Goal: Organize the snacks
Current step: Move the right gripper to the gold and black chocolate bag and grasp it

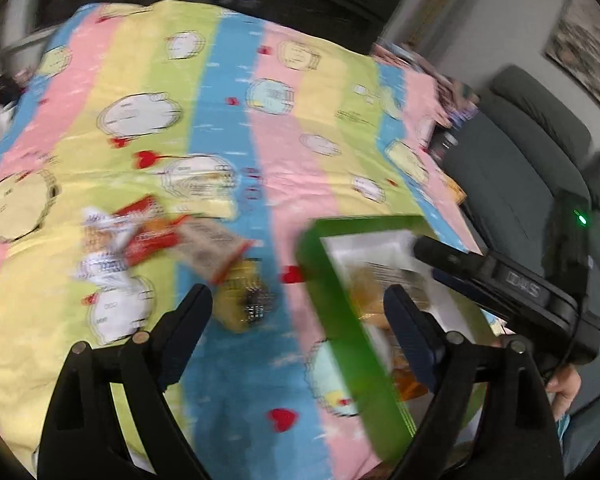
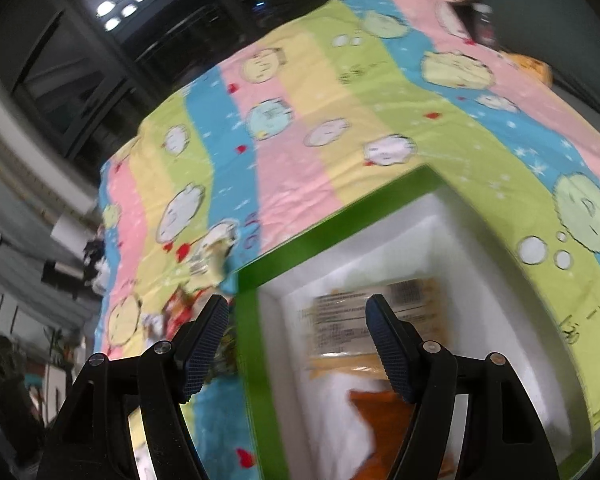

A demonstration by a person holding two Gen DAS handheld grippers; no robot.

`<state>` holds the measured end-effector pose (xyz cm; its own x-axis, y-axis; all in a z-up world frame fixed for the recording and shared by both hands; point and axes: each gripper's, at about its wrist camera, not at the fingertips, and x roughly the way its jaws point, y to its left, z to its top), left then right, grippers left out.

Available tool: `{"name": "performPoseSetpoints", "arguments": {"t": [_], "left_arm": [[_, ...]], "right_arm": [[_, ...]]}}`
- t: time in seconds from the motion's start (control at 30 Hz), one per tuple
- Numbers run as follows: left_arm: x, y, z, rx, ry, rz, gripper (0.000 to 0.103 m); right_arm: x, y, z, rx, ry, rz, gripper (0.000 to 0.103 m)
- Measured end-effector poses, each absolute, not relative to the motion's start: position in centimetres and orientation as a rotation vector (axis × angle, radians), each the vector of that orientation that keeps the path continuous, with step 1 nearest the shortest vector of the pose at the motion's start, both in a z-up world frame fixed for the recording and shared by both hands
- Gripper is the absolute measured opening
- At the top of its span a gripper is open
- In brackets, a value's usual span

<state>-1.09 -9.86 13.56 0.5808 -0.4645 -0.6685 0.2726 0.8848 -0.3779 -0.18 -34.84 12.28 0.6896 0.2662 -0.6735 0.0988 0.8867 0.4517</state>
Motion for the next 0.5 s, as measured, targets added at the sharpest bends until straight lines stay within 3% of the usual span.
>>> {"name": "performPoseSetpoints", "arguments": {"t": [0.33,0.5], "left_arm": [[-1.6,0.9,9.4,-0.319,0.867,-0.256,0.089],[-1.2,2.7,7.0,-0.334,0.902,-0.219,0.089]], "right_arm": [[0.7,-25.2,12.1,0.309,0.863,0.257,0.071],[2.4,-21.1,9.8,0.22,0.941,0.236,0.065]]}}
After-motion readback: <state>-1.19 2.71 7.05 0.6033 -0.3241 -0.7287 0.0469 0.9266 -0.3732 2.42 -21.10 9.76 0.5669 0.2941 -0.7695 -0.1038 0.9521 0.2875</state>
